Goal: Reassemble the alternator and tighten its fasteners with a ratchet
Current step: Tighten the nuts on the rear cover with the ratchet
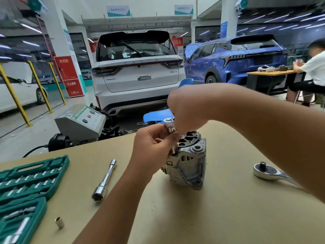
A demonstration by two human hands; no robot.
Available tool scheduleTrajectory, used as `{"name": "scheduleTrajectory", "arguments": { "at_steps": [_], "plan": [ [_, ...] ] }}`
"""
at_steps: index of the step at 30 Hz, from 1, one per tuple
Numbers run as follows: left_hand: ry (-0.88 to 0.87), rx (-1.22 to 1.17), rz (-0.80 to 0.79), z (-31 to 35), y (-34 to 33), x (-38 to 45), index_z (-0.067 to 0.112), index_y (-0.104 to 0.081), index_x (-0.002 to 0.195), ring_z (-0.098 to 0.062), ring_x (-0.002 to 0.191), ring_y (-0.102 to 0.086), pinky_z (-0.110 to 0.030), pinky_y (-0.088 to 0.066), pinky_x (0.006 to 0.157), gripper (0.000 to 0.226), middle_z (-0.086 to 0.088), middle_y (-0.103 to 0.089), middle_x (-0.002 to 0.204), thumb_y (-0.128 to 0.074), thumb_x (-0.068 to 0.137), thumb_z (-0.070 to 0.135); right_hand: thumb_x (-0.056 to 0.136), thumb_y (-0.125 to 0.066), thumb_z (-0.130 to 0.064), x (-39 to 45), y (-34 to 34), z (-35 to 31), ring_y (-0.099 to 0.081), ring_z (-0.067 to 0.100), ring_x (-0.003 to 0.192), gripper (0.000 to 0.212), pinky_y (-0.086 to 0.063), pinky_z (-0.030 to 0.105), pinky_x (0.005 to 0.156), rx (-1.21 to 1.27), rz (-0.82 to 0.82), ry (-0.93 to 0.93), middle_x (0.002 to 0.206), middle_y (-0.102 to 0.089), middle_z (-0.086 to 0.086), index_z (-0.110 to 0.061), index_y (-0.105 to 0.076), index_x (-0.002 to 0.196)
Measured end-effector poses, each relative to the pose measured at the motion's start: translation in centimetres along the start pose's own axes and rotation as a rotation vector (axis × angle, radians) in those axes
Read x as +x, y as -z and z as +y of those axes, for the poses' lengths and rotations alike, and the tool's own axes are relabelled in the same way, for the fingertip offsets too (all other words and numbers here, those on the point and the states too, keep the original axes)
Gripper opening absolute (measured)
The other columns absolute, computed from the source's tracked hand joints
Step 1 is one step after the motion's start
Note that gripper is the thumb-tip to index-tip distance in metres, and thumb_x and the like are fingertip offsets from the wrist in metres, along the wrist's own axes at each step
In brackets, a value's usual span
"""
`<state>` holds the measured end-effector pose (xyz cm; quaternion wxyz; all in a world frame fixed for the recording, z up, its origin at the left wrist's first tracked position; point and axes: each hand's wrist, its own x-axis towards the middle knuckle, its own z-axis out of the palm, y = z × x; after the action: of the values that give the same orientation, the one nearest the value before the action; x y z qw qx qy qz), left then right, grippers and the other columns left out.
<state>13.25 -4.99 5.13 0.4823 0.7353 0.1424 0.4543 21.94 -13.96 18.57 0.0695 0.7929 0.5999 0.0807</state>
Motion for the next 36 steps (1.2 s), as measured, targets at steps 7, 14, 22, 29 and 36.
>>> {"name": "scheduleTrajectory", "arguments": {
  "at_steps": [7,14,22,29,36],
  "plan": [
    [-0.010,0.031,-0.025,0.3,0.7,0.2,0.026,-0.078,0.085,-0.032,0.070,-0.069,-0.036,-0.055,0.064,0.021,-0.011,-0.075,0.077,-0.078,0.088,0.006,0.088,-0.061,-0.012,0.0,-0.2,0.3,-0.048,0.015,0.055,0.017,-0.034,0.024,0.045,-0.066,0.052,-0.001,0.069,-0.058,0.002,-0.014,-0.057,0.072],
    [-0.001,-0.026,-0.047,0.0,0.8,-0.1,0.021,-0.080,0.090,-0.016,0.066,-0.067,-0.017,-0.050,0.060,0.011,-0.003,-0.076,0.076,-0.077,0.089,0.010,0.078,-0.081,-0.024,0.3,0.7,0.0,-0.062,0.014,0.056,0.020,-0.044,0.024,0.052,0.150,-0.090,0.017,0.059,-0.068,-0.003,-0.016,-0.063,0.074],
    [-0.030,0.042,-0.070,-0.3,0.8,0.1,0.019,-0.080,0.089,-0.016,0.060,-0.064,-0.030,-0.058,0.055,0.012,-0.005,-0.072,0.071,-0.077,0.089,0.008,0.087,-0.074,-0.023,0.6,-0.2,0.2,-0.054,0.012,0.055,0.016,-0.042,0.021,0.042,0.039,0.034,-0.021,0.078,-0.066,-0.001,-0.015,-0.071,0.100],
    [-0.051,0.073,-0.032,-0.2,0.3,0.1,0.025,-0.080,0.083,-0.043,0.055,-0.055,-0.046,-0.047,0.045,0.015,-0.020,-0.068,0.075,-0.078,0.089,0.011,0.083,-0.074,-0.016,0.5,0.1,0.3,-0.069,0.021,0.057,0.019,-0.055,0.028,0.058,0.105,-0.052,-0.010,0.065,-0.071,0.007,-0.004,-0.061,0.075],
    [-0.078,0.067,-0.053,-0.3,0.4,0.2,0.013,-0.079,0.088,-0.049,0.059,-0.052,-0.054,-0.045,0.048,0.007,-0.035,-0.062,0.077,-0.076,0.090,0.008,0.087,-0.073,-0.022,0.4,-0.1,0.9,-0.057,0.015,0.064,0.018,-0.039,0.025,0.052,-0.046,0.023,0.018,0.073,-0.062,-0.001,-0.016,-0.059,0.077]
  ]
}}
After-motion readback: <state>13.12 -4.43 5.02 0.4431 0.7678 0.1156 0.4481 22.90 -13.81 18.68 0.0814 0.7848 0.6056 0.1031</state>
